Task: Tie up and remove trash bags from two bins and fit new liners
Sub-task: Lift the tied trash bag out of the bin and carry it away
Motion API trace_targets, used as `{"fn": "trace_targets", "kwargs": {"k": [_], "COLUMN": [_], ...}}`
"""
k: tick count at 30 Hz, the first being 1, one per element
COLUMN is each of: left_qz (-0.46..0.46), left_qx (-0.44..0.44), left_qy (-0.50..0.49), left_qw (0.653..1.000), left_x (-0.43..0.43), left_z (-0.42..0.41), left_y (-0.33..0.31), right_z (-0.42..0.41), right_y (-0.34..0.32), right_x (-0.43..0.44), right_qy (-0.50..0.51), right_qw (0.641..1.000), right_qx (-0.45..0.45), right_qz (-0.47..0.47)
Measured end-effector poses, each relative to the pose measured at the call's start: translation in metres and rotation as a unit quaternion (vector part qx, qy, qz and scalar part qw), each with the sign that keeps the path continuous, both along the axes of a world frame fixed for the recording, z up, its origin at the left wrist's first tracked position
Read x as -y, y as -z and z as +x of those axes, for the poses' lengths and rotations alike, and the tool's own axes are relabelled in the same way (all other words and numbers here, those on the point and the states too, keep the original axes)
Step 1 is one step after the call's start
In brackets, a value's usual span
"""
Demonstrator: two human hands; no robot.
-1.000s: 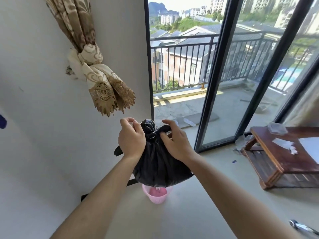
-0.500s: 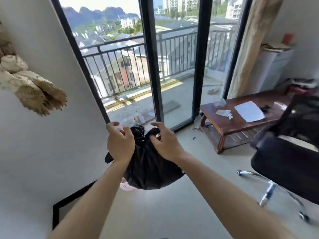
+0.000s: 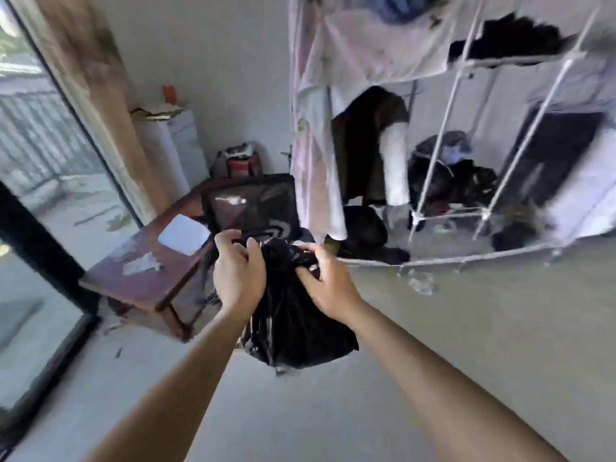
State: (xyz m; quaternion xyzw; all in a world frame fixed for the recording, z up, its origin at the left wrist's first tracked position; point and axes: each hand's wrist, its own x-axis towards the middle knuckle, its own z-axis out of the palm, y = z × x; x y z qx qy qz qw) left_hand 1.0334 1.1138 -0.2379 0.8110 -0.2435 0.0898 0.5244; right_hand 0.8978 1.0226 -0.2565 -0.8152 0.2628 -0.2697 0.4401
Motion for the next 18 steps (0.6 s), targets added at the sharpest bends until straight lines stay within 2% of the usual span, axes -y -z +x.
{"fn": "trace_targets", "kwargs": {"k": [4,9,15,18], "left_qz": [-0.013,-0.022,-0.016,0.0], "left_qx": [-0.017,0.016,0.004,0.015], "left_qy": [0.183,0.417,0.578,0.619], "left_qw": [0.983,0.909,0.816,0.785], "left_x": [0.193,0.364,0.515,0.58], "left_z": [-0.094,-0.261,-0.462,-0.545], "left_y": [-0.013,-0.027,-0.017,-0.019], "right_z": [-0.121,-0.294,-0.486,-0.57], "right_y": [-0.021,-0.035,-0.018,-0.019], "right_x": [0.145,0.259,0.371,0.429], "right_qy": [0.166,0.363,0.509,0.544], "right_qw": [0.986,0.93,0.858,0.836], "right_qx": [-0.023,-0.015,-0.012,-0.005], "right_qz": [-0.022,-0.052,-0.072,-0.069]}}
